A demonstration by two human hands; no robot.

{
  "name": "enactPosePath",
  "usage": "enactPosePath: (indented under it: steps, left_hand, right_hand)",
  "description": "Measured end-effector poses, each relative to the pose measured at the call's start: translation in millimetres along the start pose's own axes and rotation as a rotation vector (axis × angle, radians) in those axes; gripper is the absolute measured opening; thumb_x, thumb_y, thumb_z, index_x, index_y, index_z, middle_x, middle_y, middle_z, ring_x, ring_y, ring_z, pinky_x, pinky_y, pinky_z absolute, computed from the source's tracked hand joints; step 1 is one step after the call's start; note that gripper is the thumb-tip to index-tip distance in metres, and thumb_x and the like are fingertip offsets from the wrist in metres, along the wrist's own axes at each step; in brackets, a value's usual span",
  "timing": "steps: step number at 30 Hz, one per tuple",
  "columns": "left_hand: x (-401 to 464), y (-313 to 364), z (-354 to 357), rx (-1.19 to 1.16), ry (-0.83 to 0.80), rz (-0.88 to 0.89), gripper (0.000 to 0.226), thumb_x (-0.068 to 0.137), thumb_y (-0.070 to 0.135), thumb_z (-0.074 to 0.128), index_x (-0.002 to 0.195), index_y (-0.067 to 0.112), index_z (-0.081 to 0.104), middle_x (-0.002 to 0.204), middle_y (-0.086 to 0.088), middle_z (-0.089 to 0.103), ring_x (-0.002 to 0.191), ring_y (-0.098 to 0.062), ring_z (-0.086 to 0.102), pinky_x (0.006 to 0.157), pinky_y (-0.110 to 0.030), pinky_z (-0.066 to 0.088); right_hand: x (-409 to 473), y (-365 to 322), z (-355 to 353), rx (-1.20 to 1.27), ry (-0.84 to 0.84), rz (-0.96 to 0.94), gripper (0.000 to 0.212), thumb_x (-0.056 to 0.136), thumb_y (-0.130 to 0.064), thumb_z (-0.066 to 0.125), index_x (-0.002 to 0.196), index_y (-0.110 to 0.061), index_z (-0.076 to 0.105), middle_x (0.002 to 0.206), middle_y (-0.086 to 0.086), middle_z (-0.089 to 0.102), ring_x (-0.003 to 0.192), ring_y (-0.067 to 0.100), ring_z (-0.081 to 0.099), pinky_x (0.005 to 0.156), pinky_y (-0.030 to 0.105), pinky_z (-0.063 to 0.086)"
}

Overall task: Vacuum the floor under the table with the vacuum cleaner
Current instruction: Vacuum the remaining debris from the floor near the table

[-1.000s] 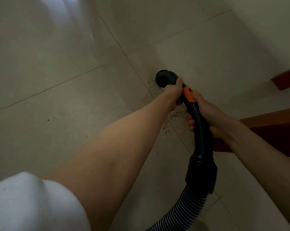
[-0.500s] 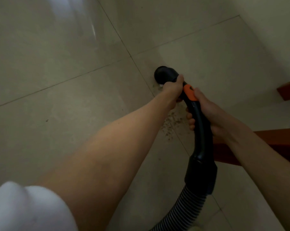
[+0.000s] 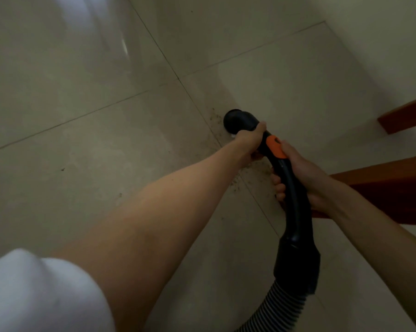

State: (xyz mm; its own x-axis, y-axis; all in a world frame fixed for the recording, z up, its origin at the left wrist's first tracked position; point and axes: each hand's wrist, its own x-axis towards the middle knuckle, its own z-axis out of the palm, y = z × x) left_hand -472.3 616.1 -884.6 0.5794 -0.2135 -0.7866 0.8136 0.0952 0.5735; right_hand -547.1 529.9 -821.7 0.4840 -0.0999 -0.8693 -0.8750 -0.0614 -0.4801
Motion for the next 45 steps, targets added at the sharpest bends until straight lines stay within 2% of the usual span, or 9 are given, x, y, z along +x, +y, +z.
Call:
enactPosePath:
  steps: [3, 9, 16, 23, 28, 34, 37, 40, 45]
  left_hand:
    - [-1.8, -1.5, -7.1, -0.048, 0.041, 0.018, 0.032, 0.095, 0.032, 0.049, 0.111, 0.004, 0.043, 0.074, -0.007, 0.049, 0.062, -0.018, 0.049, 0.051, -0.025, 0.041]
    - [3.3, 4.6, -24.4, -0.133, 0.121, 0.056, 0.028, 0.093, 0.030, 0.053, 0.101, 0.005, 0.042, 0.079, -0.008, 0.054, 0.061, -0.017, 0.050, 0.052, -0.026, 0.043]
    - [20.8, 27.7, -42.9, -0.156, 0.148, 0.088, 0.035, 0.093, 0.032, 0.055, 0.113, 0.005, 0.047, 0.079, -0.007, 0.054, 0.062, -0.017, 0.051, 0.052, -0.026, 0.042]
    - [35.5, 46.8, -59.7, -0.194, 0.148, 0.121, 0.036, 0.093, 0.037, 0.055, 0.107, 0.005, 0.048, 0.076, -0.007, 0.056, 0.064, -0.018, 0.054, 0.060, -0.029, 0.048]
    - [43.0, 52.9, -60.1, -0.183, 0.144, 0.141, 0.041, 0.094, 0.040, 0.052, 0.110, 0.003, 0.049, 0.080, -0.008, 0.057, 0.078, -0.023, 0.059, 0.079, -0.037, 0.053]
    - [35.4, 43.3, -40.2, -0.115, 0.013, 0.061, 0.040, 0.094, 0.042, 0.050, 0.108, 0.004, 0.050, 0.077, -0.006, 0.055, 0.066, -0.017, 0.053, 0.063, -0.028, 0.049]
    - [30.8, 41.1, -41.8, -0.096, -0.044, 0.019, 0.037, 0.094, 0.042, 0.050, 0.097, 0.006, 0.051, 0.083, -0.006, 0.056, 0.075, -0.018, 0.055, 0.074, -0.030, 0.051]
    - [23.6, 39.8, -53.6, -0.110, -0.054, -0.024, 0.044, 0.095, 0.041, 0.050, 0.119, 0.004, 0.049, 0.099, -0.009, 0.059, 0.091, -0.021, 0.057, 0.088, -0.032, 0.050]
    - [1.1, 36.1, -76.3, -0.148, -0.022, -0.074, 0.051, 0.097, 0.046, 0.040, 0.123, 0.002, 0.046, 0.107, -0.013, 0.061, 0.085, -0.022, 0.060, 0.068, -0.033, 0.051]
  right_hand:
    - [-0.5, -1.6, 5.2, -0.037, -0.006, -0.005, 0.058, 0.092, -0.065, 0.036, 0.081, -0.009, 0.047, 0.051, 0.004, 0.046, 0.035, 0.014, 0.044, 0.034, 0.022, 0.040]
    - [7.0, -13.0, 20.4, -0.094, -0.017, -0.040, 0.059, 0.092, -0.064, 0.037, 0.080, -0.008, 0.048, 0.053, 0.004, 0.046, 0.034, 0.014, 0.045, 0.035, 0.020, 0.040]
    - [24.7, -36.7, 37.3, -0.103, -0.034, -0.086, 0.059, 0.093, -0.064, 0.037, 0.086, -0.007, 0.050, 0.055, 0.004, 0.046, 0.035, 0.013, 0.047, 0.036, 0.020, 0.041]
    - [40.1, -53.8, 58.8, -0.056, -0.033, -0.145, 0.056, 0.093, -0.063, 0.038, 0.087, -0.009, 0.050, 0.058, 0.005, 0.047, 0.034, 0.013, 0.047, 0.037, 0.020, 0.042]
    - [43.4, -61.4, 61.3, -0.030, -0.022, -0.159, 0.056, 0.094, -0.062, 0.036, 0.084, -0.008, 0.050, 0.057, 0.005, 0.046, 0.034, 0.014, 0.047, 0.037, 0.020, 0.042]
    - [32.8, -44.9, 48.9, -0.064, 0.127, -0.170, 0.058, 0.096, -0.059, 0.036, 0.086, -0.005, 0.053, 0.059, 0.007, 0.049, 0.038, 0.016, 0.048, 0.039, 0.022, 0.044]
    - [26.4, -40.8, 46.9, -0.065, 0.107, -0.157, 0.058, 0.095, -0.059, 0.036, 0.091, -0.004, 0.054, 0.058, 0.007, 0.049, 0.038, 0.016, 0.048, 0.039, 0.021, 0.044]
    - [21.1, -34.8, 53.9, -0.078, 0.107, -0.182, 0.057, 0.095, -0.058, 0.039, 0.094, -0.003, 0.053, 0.061, 0.008, 0.048, 0.040, 0.016, 0.048, 0.039, 0.022, 0.044]
    - [13.2, -18.4, 79.1, -0.147, 0.074, -0.223, 0.050, 0.095, -0.059, 0.040, 0.091, -0.010, 0.050, 0.060, 0.007, 0.049, 0.042, 0.016, 0.050, 0.041, 0.024, 0.044]
